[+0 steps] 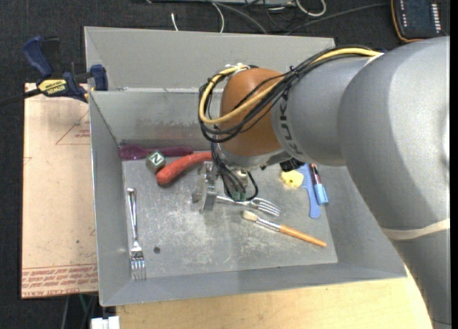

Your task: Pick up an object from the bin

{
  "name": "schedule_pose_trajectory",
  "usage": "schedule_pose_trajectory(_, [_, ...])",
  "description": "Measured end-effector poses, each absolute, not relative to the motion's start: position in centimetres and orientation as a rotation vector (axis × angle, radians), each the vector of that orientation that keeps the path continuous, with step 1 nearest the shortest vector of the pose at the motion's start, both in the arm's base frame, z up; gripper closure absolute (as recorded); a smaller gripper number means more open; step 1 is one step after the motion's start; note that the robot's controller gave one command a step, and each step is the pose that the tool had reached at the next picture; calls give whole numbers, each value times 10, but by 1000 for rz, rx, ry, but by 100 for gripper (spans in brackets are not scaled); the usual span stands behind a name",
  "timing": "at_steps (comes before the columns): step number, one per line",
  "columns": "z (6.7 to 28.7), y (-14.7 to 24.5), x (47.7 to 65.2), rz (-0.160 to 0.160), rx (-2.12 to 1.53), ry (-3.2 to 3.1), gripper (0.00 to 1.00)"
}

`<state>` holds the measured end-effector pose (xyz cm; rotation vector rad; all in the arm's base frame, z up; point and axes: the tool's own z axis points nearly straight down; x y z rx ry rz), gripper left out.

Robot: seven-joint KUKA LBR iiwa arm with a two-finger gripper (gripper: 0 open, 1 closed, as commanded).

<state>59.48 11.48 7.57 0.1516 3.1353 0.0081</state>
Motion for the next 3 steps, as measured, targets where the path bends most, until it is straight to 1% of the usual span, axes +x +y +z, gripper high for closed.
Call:
schedule_pose_trajectory(1, [76, 115, 594, 8, 151, 3136, 100])
schedule_pose_trajectory(3, [89, 115, 594, 9, 151, 3134, 100])
